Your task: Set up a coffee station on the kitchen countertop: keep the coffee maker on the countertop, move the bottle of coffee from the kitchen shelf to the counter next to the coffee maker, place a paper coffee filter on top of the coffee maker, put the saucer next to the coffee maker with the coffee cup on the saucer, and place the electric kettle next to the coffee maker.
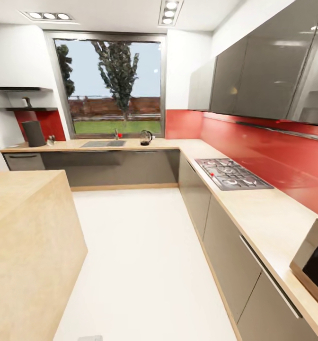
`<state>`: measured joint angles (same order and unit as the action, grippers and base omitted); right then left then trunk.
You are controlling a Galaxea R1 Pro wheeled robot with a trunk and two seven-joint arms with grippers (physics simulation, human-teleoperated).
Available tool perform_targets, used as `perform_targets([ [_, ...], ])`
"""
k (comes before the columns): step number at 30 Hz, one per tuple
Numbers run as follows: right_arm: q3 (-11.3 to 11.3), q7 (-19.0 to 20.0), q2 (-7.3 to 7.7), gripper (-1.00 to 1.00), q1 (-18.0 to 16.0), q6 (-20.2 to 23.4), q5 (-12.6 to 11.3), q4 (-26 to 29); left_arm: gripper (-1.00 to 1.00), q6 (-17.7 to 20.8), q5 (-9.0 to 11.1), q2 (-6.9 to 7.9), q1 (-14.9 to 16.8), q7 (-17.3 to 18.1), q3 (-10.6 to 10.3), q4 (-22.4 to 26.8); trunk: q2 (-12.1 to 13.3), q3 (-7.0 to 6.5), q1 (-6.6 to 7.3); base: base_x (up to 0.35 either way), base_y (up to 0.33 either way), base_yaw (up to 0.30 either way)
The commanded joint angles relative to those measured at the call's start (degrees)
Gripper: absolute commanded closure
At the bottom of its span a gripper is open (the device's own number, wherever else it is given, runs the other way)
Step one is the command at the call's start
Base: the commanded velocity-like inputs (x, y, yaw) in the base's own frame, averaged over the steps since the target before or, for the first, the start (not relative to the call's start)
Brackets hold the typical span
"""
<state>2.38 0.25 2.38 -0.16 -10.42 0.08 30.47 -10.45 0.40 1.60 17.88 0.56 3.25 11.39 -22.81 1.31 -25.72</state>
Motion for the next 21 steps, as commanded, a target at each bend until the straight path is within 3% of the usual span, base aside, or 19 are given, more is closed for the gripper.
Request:
perform_targets([
  [1, 0.1, 0.0, -0.01, -1.0, 0.0, -0.1, 0.0, 0.0, -1.0, -0.2, 0.0, -0.02, 0.1, 0.1, 0.3, -0.1, -0.1, 0.12, -0.07, 0.336, 0.0, 0.0],
  [13, 0.1, 0.0, -0.01, -1.0, 0.0, -0.1, 0.0, 0.0, -1.0, -0.2, 0.0, -0.02, 0.1, 0.1, 0.3, -0.1, -0.1, 0.12, -0.07, 0.336, 0.0, 0.007],
  [21, 0.0, 0.0, -0.09, -1.0, 0.0, -0.1, 0.0, 0.0, -1.0, -0.2, 0.0, -0.02, 0.1, 0.1, 0.3, -0.1, -0.1, 0.12, -0.07, 0.336, 0.0, 0.203],
])
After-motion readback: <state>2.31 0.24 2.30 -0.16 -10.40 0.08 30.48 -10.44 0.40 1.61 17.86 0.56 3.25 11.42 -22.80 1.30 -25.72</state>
